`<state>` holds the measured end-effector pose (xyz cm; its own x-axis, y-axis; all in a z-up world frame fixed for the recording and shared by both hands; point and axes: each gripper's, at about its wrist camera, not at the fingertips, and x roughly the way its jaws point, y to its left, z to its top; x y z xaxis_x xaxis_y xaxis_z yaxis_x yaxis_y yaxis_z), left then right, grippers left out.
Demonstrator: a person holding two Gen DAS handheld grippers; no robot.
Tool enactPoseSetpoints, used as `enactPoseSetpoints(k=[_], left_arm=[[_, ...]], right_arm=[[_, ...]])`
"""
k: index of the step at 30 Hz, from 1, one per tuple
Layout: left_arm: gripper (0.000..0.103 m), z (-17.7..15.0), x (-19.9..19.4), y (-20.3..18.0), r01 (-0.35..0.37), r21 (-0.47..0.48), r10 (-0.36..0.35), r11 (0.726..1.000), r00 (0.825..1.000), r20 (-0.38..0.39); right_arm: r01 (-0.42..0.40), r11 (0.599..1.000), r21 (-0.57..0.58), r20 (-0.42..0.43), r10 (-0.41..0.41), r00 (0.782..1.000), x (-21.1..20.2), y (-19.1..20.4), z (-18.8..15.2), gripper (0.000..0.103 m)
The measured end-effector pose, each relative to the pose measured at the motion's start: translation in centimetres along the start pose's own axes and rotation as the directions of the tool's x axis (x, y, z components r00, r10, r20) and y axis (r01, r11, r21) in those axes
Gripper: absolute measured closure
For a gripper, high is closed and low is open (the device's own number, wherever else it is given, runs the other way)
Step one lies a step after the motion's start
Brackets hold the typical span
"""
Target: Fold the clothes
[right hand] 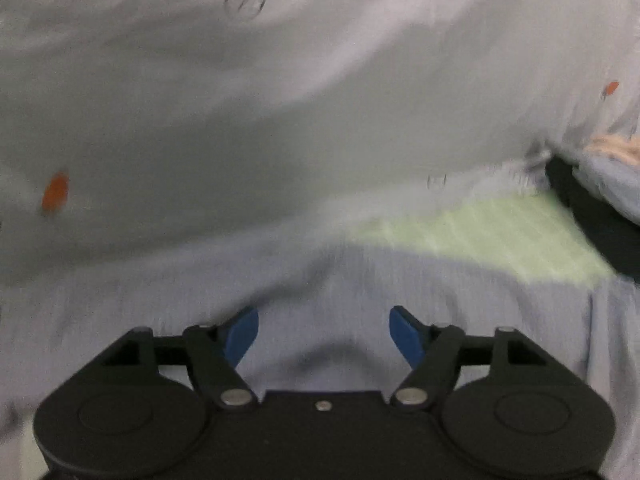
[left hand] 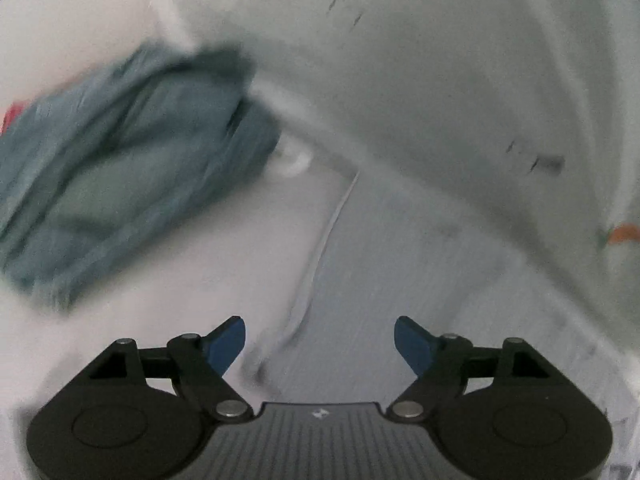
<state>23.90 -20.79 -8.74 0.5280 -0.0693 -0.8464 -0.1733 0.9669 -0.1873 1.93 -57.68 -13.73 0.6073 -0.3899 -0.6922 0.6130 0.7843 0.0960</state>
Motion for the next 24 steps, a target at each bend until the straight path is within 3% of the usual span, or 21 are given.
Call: enactPoseSetpoints(k=[4,10,13,15,16,17,18,19,20,24], left_arm=[[0.021,-1.0,0.9,0.7,-0.011,-0.022,0.01,1.0,0.999,-0.05],[0.02,-1.1,1.7,0.1,-0.038,-0.006,0.038,0.999,0.998,-0.058],[0.027,-1.1,2.0,-0.1,-0.052,0.003,0.052,0.999,0.997,-0.062],[0.057,-1.1,2.3,-0.3,-0.061,0.008,0.062,0.998,0.996,-0.064],[0.068,-1.1,2.4,-0.4,-0.066,0.011,0.066,0.998,0.996,-0.066],[0.092,-1.1,2.5,-0.4,-0.07,0.014,0.071,0.997,0.995,-0.067],[0.098,-1.1,2.6,-0.4,-0.066,0.009,0.067,0.998,0.995,-0.069],[0.099,-0.9,2.7,0.0,-0.051,-0.011,0.05,0.999,0.996,-0.071],[0.1,-0.7,2.8,0.5,-0.044,-0.03,0.042,0.999,0.997,-0.07],[0.101,0.9,1.7,1.8,-0.038,-0.045,0.037,0.998,0.999,-0.026]], right_arm=[[-0.008,1.0,-0.004,-0.096,0.008,0.995,-0.2,0.3,-3.2,0.029],[-0.041,0.996,-0.084,-0.136,0.029,0.99,0.1,1.7,-4.8,0.028],[-0.056,0.991,-0.118,-0.144,0.039,0.989,0.2,2.2,-5.1,0.03],[-0.059,0.989,-0.133,-0.148,0.039,0.988,0.3,2.5,-5.2,0.04],[-0.06,0.988,-0.141,-0.149,0.039,0.988,0.3,2.7,-5.3,0.056],[-0.061,0.987,-0.149,-0.151,0.039,0.988,0.3,2.8,-5.3,0.069],[-0.063,0.986,-0.156,-0.153,0.039,0.987,0.3,3.0,-5.3,0.074],[-0.064,0.984,-0.164,-0.155,0.039,0.987,0.3,3.2,-5.4,0.093],[-0.06,0.983,-0.171,-0.158,0.033,0.987,0.3,3.1,-5.3,0.101],[-0.018,0.986,-0.168,-0.129,-0.004,0.992,-1.1,2.2,-5.0,0.101]])
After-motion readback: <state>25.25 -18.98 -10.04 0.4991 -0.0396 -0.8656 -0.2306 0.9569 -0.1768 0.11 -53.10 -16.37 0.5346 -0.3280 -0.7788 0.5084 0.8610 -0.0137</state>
